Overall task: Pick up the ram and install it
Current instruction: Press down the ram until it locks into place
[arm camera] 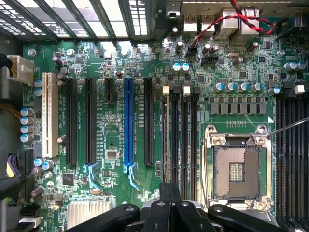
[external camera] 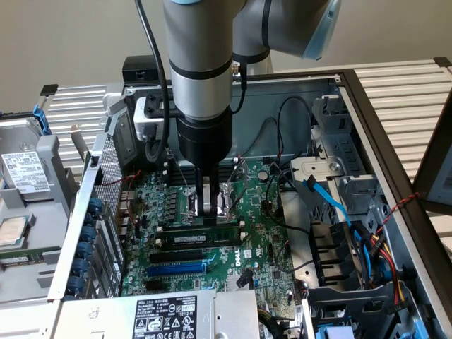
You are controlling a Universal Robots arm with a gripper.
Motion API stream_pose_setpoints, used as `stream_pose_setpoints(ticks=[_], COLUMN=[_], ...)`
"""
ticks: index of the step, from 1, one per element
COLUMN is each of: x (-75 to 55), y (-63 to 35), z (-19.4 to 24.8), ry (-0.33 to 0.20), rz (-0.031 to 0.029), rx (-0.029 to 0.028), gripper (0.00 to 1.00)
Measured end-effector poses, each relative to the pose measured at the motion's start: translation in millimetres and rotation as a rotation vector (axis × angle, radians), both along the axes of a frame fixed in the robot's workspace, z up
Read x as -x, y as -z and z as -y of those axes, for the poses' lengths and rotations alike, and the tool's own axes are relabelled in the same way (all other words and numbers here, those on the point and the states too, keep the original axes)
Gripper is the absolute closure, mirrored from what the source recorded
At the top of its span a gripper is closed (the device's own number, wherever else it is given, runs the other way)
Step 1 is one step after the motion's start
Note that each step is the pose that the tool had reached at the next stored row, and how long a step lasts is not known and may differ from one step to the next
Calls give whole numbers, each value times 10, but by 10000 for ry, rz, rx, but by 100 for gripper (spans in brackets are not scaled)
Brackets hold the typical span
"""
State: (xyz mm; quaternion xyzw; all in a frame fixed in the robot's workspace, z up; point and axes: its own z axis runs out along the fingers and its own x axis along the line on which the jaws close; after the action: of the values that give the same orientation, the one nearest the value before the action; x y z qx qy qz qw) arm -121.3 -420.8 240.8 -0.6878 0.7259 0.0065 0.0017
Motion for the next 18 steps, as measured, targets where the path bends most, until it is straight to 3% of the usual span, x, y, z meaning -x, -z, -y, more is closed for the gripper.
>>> stream_pose_setpoints(ticks=[18], x=[-18], y=[123], z=[0], ry=[-1], rz=[-24], rx=[4], gripper=[90])
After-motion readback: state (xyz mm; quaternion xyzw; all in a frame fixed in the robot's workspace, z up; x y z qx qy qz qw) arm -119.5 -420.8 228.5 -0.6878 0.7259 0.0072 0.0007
